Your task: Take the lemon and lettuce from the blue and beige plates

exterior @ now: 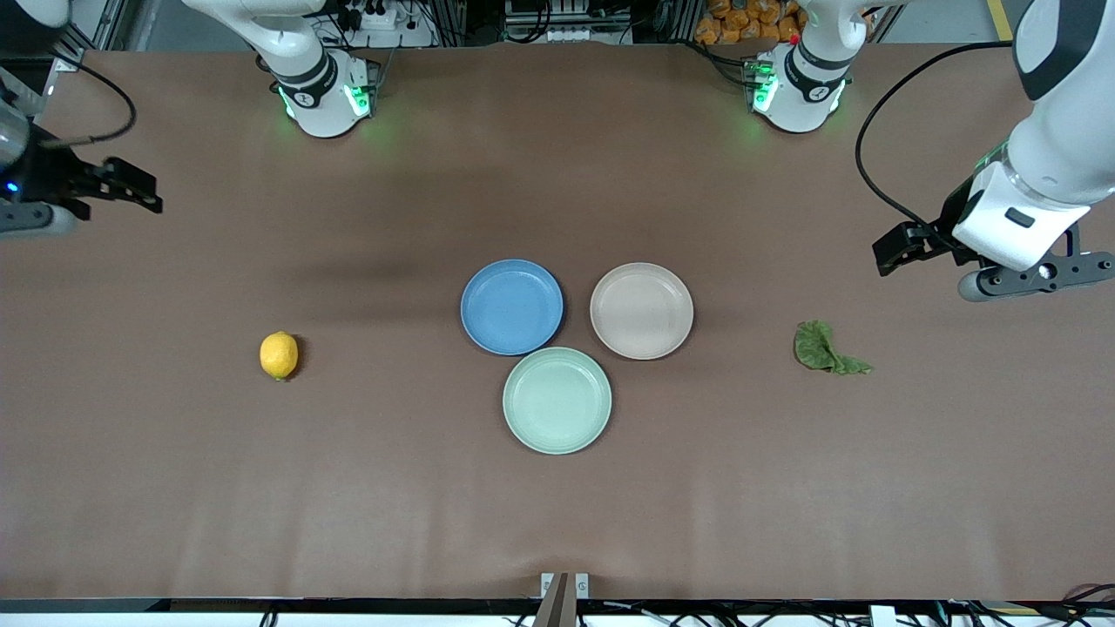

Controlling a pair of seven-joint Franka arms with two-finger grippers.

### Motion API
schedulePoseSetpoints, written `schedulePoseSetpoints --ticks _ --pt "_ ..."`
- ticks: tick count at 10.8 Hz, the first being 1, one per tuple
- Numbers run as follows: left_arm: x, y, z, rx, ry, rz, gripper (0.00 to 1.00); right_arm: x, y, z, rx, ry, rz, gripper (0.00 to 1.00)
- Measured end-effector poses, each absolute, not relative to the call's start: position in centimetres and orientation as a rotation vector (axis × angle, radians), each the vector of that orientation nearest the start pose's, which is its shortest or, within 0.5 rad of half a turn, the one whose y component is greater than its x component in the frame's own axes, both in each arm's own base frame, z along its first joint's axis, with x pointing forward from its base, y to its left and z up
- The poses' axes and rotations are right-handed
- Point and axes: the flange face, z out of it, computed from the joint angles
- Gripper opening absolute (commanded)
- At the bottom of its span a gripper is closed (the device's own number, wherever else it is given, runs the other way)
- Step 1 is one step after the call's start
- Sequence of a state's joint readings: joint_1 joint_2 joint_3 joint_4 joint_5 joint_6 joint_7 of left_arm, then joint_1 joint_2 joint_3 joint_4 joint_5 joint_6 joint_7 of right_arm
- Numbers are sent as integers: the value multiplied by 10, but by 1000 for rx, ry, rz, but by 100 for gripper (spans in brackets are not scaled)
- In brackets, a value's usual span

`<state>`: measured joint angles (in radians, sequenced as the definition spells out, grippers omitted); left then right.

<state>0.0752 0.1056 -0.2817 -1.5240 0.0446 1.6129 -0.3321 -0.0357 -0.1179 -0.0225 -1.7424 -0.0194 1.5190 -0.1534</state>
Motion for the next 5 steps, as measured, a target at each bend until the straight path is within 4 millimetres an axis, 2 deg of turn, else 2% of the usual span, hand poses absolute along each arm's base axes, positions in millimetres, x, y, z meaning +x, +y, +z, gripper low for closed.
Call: schedulePoseSetpoints --ticks 1,3,5 --pt "579 -107 592 -3122 -199 14 100 507 -32 615 -3140 -151 158 100" --pt "580 -102 593 -3124 -209 14 100 511 -32 628 -3139 -150 176 100" --pt "580 -102 595 -3128 -171 6 100 530 -32 632 -3135 -150 221 100"
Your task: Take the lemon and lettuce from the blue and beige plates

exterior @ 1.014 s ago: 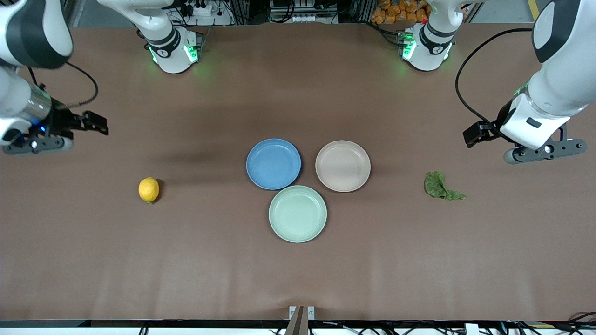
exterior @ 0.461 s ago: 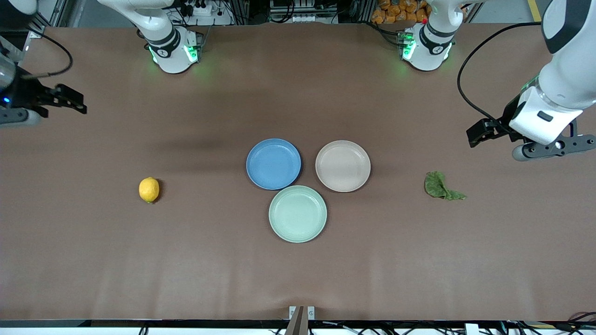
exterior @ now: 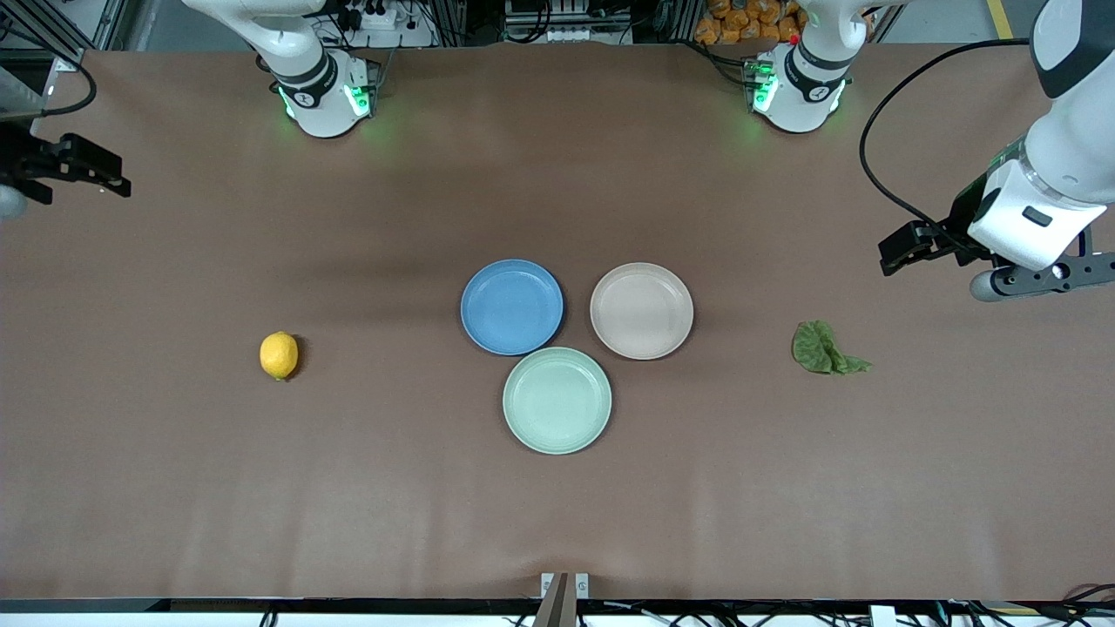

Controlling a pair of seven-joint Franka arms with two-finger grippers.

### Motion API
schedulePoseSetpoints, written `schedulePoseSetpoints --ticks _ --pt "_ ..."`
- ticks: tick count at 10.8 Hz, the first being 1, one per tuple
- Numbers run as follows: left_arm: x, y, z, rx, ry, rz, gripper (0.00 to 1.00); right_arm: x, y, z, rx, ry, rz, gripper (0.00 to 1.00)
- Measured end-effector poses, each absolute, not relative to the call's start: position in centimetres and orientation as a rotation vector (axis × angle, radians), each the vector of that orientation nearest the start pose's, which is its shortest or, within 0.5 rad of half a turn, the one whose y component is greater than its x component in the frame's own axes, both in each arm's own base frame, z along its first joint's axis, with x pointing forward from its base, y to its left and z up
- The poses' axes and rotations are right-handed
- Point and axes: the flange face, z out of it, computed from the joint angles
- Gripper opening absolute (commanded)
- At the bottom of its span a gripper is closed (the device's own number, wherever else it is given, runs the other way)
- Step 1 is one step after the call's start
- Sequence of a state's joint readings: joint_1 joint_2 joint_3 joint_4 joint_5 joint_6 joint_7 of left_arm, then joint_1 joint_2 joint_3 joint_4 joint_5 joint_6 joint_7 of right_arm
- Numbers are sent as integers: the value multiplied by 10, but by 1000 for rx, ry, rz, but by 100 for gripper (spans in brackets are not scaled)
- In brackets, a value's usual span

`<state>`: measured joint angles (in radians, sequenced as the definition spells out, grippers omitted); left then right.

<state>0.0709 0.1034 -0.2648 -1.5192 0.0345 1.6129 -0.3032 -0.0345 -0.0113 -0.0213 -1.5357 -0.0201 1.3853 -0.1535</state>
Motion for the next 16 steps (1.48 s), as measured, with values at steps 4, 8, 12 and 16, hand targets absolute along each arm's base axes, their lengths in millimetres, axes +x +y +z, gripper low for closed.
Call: schedulePoseSetpoints --ticks 4,8,12,16 --pt "572 -94 615 -3160 -180 -36 100 542 -36 629 -3134 -140 241 100" --pt "571 -92 617 -3162 -161 -41 100 546 -35 627 -3135 -143 233 100" --pt "571 -78 619 -3160 -106 -42 100 555 -33 632 -3129 -146 127 100" --pt "562 -58 625 -3141 -43 10 100 557 -43 632 -3125 -116 104 100"
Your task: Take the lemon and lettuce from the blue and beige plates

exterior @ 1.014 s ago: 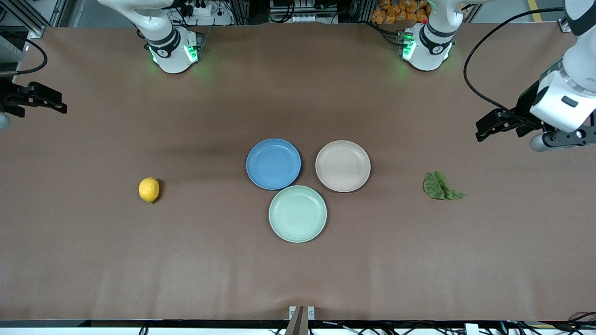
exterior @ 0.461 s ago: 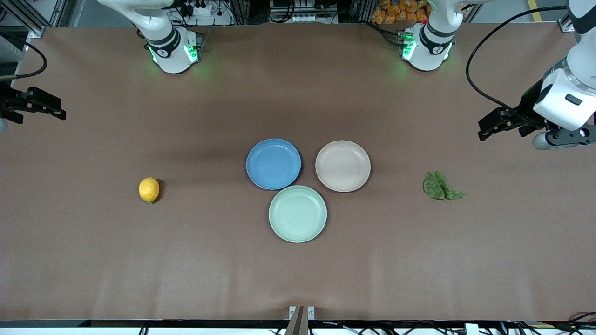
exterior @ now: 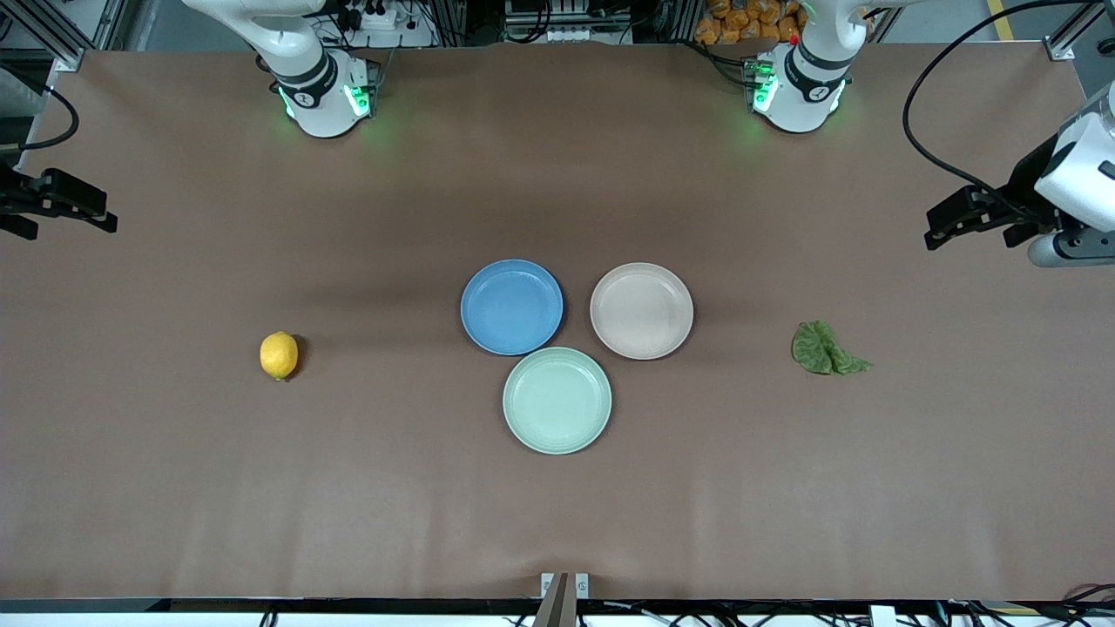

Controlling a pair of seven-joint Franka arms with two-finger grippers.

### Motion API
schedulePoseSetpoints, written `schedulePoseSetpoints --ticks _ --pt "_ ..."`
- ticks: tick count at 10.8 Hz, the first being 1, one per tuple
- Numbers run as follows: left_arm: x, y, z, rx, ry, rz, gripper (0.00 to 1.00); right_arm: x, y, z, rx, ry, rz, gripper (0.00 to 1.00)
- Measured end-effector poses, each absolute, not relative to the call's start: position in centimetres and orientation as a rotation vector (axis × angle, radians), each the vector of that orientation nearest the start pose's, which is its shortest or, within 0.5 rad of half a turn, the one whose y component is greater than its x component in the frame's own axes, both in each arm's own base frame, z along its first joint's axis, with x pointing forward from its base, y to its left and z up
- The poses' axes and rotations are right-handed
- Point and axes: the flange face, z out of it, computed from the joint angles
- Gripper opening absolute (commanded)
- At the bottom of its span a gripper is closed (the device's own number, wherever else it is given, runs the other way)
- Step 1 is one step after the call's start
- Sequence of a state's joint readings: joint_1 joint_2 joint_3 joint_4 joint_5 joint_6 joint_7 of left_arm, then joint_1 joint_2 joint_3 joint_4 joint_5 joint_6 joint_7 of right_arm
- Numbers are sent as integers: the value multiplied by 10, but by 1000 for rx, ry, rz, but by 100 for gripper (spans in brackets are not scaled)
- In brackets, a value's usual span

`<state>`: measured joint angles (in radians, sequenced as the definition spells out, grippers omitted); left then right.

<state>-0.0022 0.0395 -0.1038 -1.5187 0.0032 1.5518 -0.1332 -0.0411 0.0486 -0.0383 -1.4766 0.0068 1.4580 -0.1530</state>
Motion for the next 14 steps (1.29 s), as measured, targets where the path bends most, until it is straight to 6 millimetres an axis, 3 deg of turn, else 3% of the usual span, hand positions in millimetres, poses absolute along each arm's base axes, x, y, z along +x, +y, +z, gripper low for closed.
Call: schedulePoseSetpoints --ticks 14 --pt "556 -55 641 -3120 -12 -1 100 557 -44 631 -3120 -112 99 100"
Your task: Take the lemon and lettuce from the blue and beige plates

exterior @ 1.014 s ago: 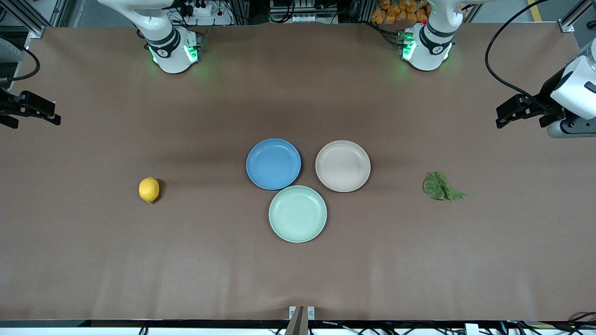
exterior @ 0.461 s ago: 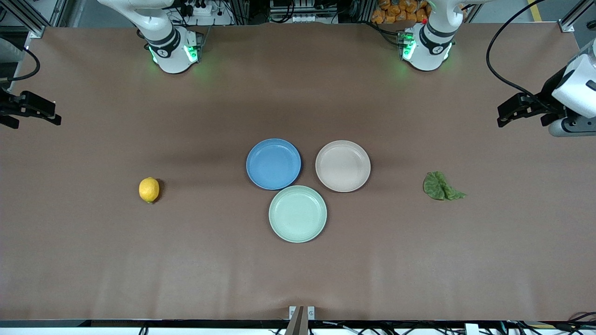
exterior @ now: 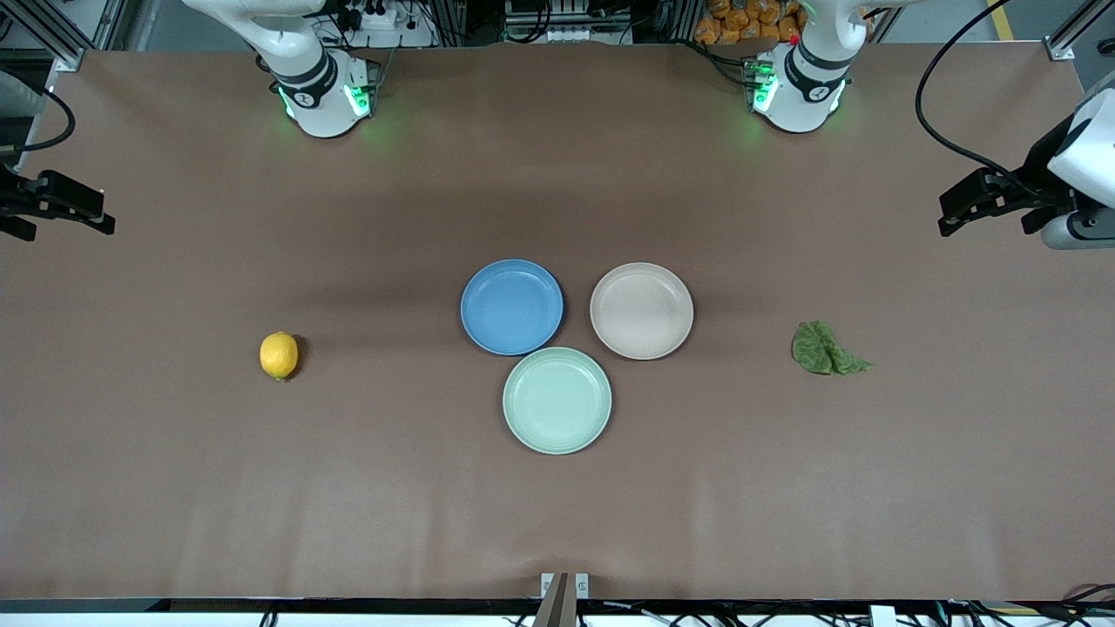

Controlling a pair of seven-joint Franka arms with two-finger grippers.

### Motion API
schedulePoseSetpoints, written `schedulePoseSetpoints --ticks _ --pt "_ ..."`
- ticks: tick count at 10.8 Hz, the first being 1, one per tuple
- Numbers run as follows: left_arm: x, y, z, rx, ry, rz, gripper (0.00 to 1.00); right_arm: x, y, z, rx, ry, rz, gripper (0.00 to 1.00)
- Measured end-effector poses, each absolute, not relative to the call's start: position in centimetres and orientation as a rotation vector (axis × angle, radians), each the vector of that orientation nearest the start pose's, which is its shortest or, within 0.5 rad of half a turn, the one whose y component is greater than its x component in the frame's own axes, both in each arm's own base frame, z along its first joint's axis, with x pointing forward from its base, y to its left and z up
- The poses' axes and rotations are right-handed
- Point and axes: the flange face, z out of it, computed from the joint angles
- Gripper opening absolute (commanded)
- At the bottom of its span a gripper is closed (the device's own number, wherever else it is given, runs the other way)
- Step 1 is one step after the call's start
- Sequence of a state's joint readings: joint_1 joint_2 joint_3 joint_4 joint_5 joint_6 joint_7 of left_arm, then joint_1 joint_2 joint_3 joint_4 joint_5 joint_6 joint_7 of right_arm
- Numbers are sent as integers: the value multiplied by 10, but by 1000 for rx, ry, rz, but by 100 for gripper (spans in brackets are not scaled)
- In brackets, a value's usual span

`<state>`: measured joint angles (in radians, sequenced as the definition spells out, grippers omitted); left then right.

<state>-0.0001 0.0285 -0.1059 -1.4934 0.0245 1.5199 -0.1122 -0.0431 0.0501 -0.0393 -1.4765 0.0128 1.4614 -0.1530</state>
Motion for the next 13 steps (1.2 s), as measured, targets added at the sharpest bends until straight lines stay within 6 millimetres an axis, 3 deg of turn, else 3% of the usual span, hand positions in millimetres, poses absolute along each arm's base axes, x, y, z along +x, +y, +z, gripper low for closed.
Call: schedulePoseSetpoints --ticks 13 --pt "552 -55 638 -3116 -13 51 100 558 -44 631 -3119 -111 101 100"
